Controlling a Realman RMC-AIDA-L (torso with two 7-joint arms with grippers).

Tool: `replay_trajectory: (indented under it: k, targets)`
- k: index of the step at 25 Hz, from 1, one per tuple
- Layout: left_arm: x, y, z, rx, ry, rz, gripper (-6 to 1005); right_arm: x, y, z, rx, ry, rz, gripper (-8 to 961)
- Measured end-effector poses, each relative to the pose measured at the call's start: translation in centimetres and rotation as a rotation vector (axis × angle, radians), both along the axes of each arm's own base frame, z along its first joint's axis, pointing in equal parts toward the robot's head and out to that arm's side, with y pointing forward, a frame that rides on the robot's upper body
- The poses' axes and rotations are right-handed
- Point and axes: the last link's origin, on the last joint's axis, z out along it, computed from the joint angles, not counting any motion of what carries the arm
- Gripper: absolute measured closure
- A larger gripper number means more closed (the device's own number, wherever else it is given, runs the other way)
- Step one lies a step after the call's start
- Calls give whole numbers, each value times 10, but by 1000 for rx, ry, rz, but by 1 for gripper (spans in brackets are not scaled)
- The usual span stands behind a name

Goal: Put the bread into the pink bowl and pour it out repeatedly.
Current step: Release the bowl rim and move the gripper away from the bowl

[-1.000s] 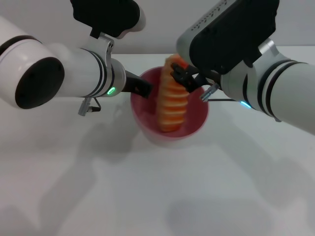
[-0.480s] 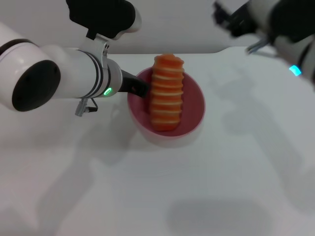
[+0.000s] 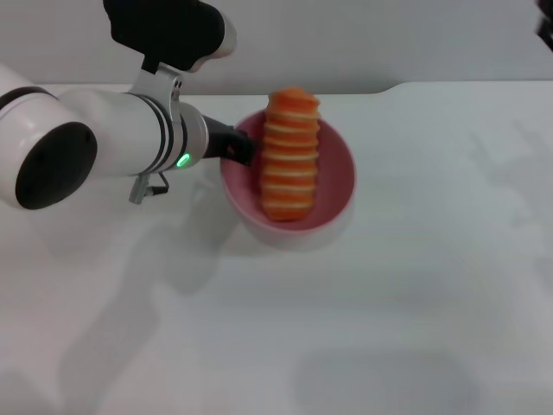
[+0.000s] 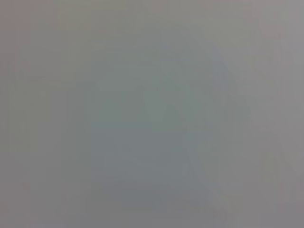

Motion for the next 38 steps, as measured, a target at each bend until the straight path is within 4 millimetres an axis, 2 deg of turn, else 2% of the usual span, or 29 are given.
replay_trajectory:
  k: [3,7,14,20,26,31,34,38]
  targets:
    - [0,4,3,35,15,-44,958,25,-13,-4,34,33,12,214]
    - [0,7,8,69,56,-87,958,52,-26,-22,-5,43,-85,215]
    - [2,10,14,99,101,-126,958,78,-42,-35,-71,116,-206,217]
    - [5,11,13,113,108,-156,958,81,-41,-38,-94,147,-230,217]
    - [1,-4,3,-7,23,35,958,78,-38,-43,-123,173,-231,217]
    - [1,-9,-1,-30,27,58,958,74,-36,-47,-136,174,-224,217]
    - [2,-19,-11,-68,25,64,959,74,-35,-48,-141,173,-225,217]
    - [-5,-20,-13,-62,14,83,959,74,-35,-49,-144,172,-227,217]
